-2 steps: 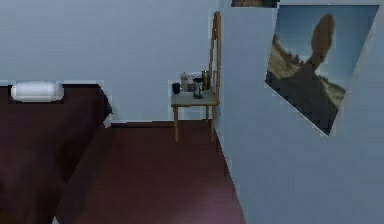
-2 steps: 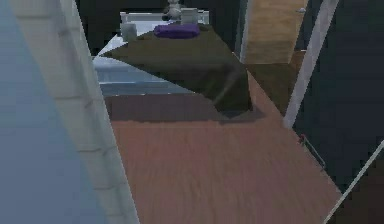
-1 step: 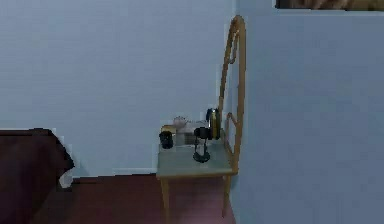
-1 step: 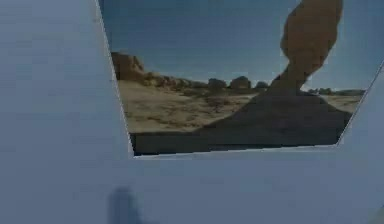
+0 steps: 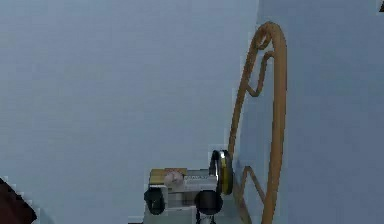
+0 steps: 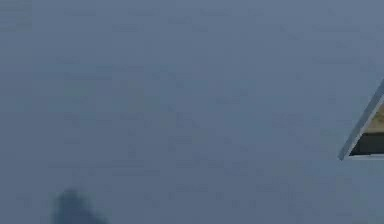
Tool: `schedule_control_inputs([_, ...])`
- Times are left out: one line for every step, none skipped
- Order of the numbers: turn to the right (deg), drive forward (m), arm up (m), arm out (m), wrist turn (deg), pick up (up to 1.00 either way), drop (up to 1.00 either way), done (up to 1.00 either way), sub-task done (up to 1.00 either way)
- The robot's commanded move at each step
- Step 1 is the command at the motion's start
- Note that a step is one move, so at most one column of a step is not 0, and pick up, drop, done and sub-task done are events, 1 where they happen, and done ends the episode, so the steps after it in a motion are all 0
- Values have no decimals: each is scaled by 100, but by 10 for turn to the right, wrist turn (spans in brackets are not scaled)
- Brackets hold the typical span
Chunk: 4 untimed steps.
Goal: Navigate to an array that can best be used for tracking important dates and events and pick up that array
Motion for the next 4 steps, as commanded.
schedule_control_inputs([-450,0,0,0,0,0,0,0,0])
schedule_control_inputs([-390,0,0,0,0,0,0,0,0])
schedule_control_inputs([0,0,50,0,0,0,0,0,0])
schedule_control_inputs([0,0,12,0,0,0,0,0,0])
